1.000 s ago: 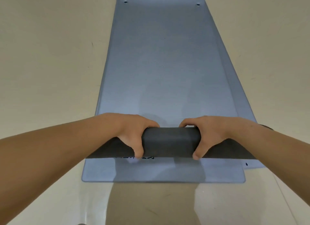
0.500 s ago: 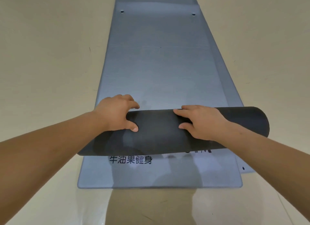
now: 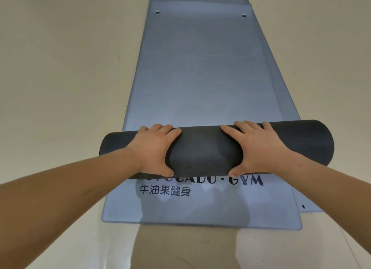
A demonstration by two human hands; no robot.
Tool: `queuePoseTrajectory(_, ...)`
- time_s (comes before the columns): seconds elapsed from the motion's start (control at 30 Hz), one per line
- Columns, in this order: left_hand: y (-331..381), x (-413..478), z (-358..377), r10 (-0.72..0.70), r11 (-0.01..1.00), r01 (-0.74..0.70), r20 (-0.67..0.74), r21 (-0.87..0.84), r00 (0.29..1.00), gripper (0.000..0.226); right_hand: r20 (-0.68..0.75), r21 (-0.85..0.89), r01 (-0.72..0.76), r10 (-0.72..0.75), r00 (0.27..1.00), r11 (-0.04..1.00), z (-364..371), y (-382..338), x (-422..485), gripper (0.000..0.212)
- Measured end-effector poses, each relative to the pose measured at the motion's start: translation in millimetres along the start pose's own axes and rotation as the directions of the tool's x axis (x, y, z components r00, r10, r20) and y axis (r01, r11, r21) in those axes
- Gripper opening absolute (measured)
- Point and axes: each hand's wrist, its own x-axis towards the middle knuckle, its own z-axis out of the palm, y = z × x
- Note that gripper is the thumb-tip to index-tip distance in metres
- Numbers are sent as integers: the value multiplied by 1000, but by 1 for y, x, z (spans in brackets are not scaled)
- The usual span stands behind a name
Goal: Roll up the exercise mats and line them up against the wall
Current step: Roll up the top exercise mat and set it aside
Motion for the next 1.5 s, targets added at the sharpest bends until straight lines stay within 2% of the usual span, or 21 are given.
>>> queuePoseTrajectory(0.17, 6, 8, 11, -18, 998, 11, 101, 66, 995, 149, 81, 64, -20, 15, 997, 998, 2, 4, 7, 134)
queuePoseTrajectory(0.23, 7, 9, 15, -25, 998, 19, 105, 56, 994, 150, 150, 143, -56, 34, 988, 988, -4, 6, 10, 134)
queuePoseTrajectory(0.4, 1, 22, 2, 55, 998, -57, 103, 20, 993, 127, 255, 217, -107, 49, 966, 970, -11, 6, 13, 121)
queuePoseTrajectory(0.5, 2, 26, -12, 96, 991, -70, 234, -115, 968, 105, 364, 323, -151, 24, 931, 934, -12, 10, 9, 114)
queuePoseTrajectory(0.6, 10, 25, -12, 124, 961, 2, 435, -277, 892, 92, 512, 458, -212, -61, 857, 863, -3, 12, -8, 120)
queuePoseTrajectory(0.63, 12, 24, -9, 134, 952, 20, 477, -306, 868, 92, 521, 471, -202, -86, 849, 859, 0, 11, -15, 124)
queuePoseTrajectory(0.7, 12, 27, -9, 142, 935, 58, 521, -349, 841, 93, 460, 416, -145, -70, 885, 898, -2, 7, -23, 129)
queuePoseTrajectory(0.8, 1, 37, -18, 125, 881, 160, 547, -445, 828, 88, 307, 209, -54, -14, 951, 976, -20, -7, -24, 112)
queuePoseTrajectory(0.87, -5, 43, -20, 104, 859, 208, 557, -467, 824, 89, 274, 126, -47, 11, 962, 991, -24, -25, -24, 107)
queuePoseTrajectory(0.97, -8, 40, -18, 32, 894, 211, 526, -395, 850, 102, 272, 84, -53, 28, 962, 995, -15, -44, -22, 102)
queuePoseTrajectory(1.07, -9, 30, -28, -65, 952, 167, 365, -255, 929, 114, 279, 108, -75, 42, 959, 991, -21, -28, -9, 104)
queuePoseTrajectory(1.17, 3, 20, -44, -125, 991, 129, 113, -28, 986, 89, 299, 195, -141, 78, 951, 971, -36, -8, 9, 105)
queuePoseTrajectory(1.23, 18, 14, -48, -59, 995, 60, -23, 78, 998, 65, 317, 279, -174, 81, 945, 944, -42, -2, 21, 104)
queuePoseTrajectory(1.27, 26, 11, -46, -7, 995, 12, -48, 96, 999, 63, 321, 315, -189, 83, 944, 930, -43, 0, 27, 105)
queuePoseTrajectory(1.33, 36, 5, -37, 44, 996, -42, -18, 81, 999, 82, 301, 358, -211, 101, 948, 910, -45, 2, 35, 107)
queuePoseTrajectory(1.43, 40, 2, -12, -18, 983, 2, 91, 181, 996, 129, 157, 321, -206, 163, 974, 925, -42, 0, 33, 95)
queuePoseTrajectory(1.5, 39, 6, 3, -44, 966, 23, 78, 259, 996, 140, 71, 282, -178, 164, 984, 943, -42, 2, 25, 84)
